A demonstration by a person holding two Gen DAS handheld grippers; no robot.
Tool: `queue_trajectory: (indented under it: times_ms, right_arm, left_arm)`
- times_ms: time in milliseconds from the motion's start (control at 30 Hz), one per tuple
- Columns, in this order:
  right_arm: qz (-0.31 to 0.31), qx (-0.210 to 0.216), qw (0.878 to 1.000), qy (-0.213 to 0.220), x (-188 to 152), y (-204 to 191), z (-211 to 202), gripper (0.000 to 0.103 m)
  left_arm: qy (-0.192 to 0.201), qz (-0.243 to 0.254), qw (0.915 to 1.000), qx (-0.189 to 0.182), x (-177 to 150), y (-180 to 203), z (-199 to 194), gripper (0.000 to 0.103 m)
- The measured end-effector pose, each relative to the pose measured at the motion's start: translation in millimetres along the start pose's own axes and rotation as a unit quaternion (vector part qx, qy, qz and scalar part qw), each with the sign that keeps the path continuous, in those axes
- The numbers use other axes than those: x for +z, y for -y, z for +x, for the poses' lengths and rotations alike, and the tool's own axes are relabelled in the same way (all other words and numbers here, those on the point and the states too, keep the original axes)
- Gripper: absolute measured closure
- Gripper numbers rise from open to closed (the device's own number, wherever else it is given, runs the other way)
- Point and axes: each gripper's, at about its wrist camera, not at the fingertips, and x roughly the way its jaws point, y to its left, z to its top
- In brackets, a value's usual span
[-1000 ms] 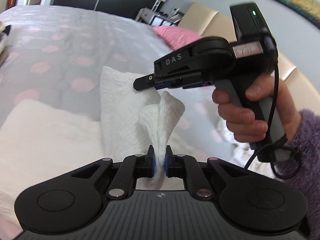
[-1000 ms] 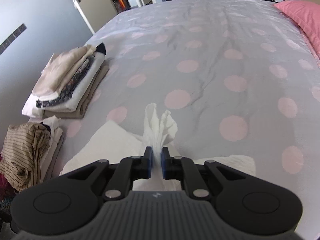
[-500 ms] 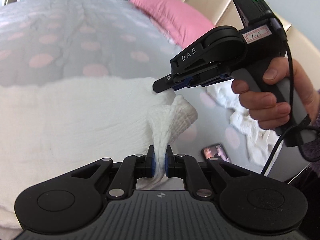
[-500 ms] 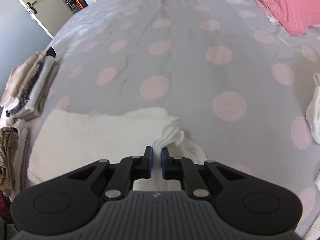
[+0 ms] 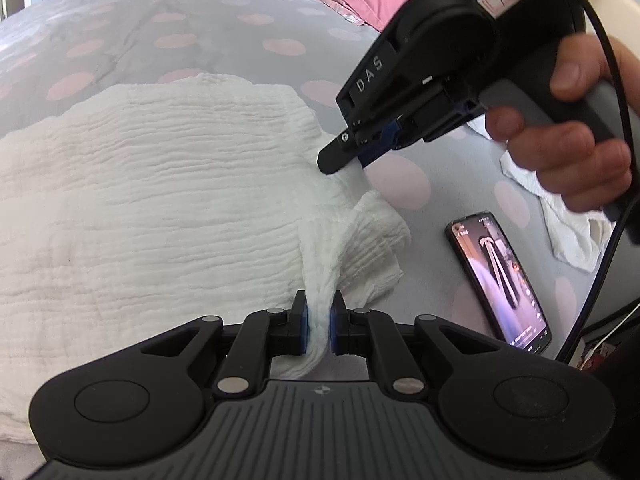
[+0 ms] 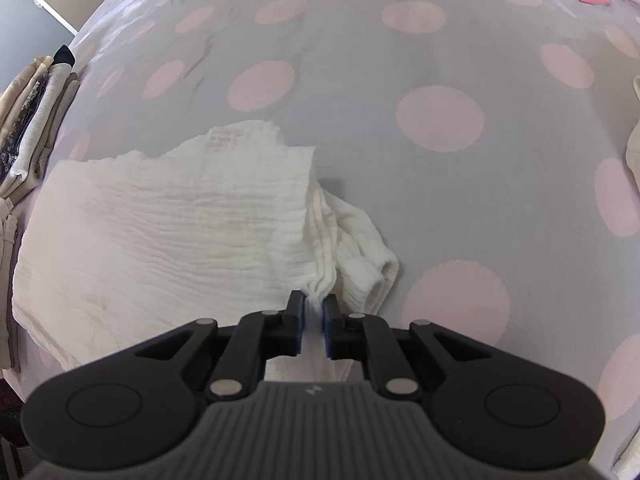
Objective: Fold clothes
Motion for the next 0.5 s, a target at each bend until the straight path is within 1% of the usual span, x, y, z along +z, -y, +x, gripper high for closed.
queue_trajectory:
  times_ms: [100,200,267,367,500]
  right_arm:
    - [-0.005,-0.011,1.0,0.005,-2.2,0.2,-6.4,0.077]
    - [0.001,0.004,1.0,0.009,-5.1,5.4,-11.8,0.075]
    - [0.01,0.0,1.0,0.017,-5.8,9.9,-16.6,0.074]
    - [0.021,-0.009,0.999,0.032,-2.2,16.1,-22.6,0.069]
    - [0.037,-0.006,0.999,0.037,-1.3,25.1,-27.9,0.067]
  left_arm:
    - [0.005,0.004,0.9999,-0.013,-2.2,1.9,-7.1,0.086]
    - [0.009,0.011,0.9998,-0.017,-7.9,4.6,-16.1,0.083]
    - [0.009,0.014,0.9997,-0.015,-9.9,5.3,-19.9,0.082]
    - [0.008,0.02,0.9997,-0.013,-12.9,6.5,-25.7,0.08]
    - [0.008,0.026,0.9996,-0.011,-16.8,8.0,-33.3,0.08]
